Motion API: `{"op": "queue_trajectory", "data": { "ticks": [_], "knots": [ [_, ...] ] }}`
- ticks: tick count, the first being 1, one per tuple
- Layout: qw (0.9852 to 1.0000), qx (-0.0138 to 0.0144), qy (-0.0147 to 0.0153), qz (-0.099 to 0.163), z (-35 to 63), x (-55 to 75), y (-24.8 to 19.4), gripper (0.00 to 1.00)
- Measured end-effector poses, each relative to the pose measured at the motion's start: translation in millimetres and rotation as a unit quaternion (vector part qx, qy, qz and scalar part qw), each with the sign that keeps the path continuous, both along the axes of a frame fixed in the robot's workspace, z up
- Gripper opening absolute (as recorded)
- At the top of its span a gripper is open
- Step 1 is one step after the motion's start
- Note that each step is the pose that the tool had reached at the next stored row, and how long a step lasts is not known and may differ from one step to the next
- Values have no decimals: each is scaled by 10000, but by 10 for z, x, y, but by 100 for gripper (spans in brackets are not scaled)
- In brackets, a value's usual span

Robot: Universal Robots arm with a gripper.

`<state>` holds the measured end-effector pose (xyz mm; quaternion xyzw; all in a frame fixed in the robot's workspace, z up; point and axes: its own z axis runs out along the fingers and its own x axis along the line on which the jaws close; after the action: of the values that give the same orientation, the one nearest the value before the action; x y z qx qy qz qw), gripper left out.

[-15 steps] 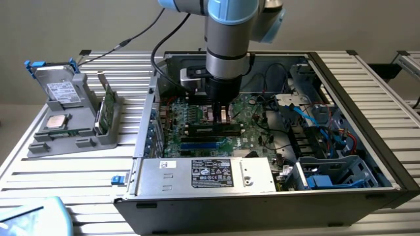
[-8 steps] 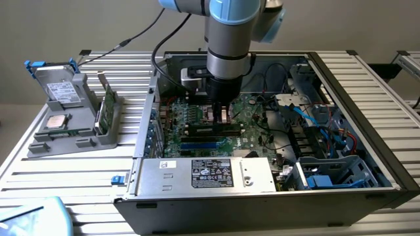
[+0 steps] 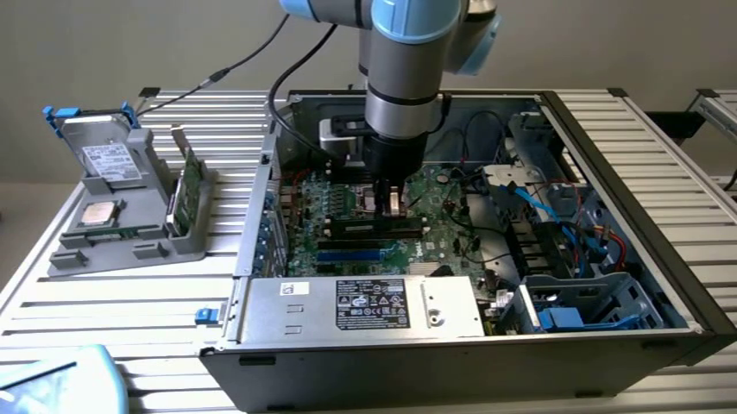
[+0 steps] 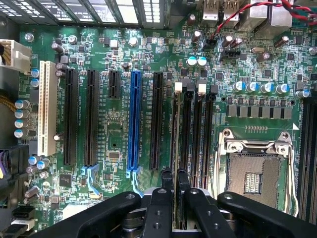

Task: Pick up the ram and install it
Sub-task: 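Insert the ram into the slot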

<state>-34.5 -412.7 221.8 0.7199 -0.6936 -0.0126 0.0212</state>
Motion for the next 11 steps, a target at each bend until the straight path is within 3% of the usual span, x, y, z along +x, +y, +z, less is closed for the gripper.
{"op": "queue_trajectory", "data": {
  "ticks": [11],
  "knots": [
    [10000,0,98,0,2,40,0,15]
  ]
}}
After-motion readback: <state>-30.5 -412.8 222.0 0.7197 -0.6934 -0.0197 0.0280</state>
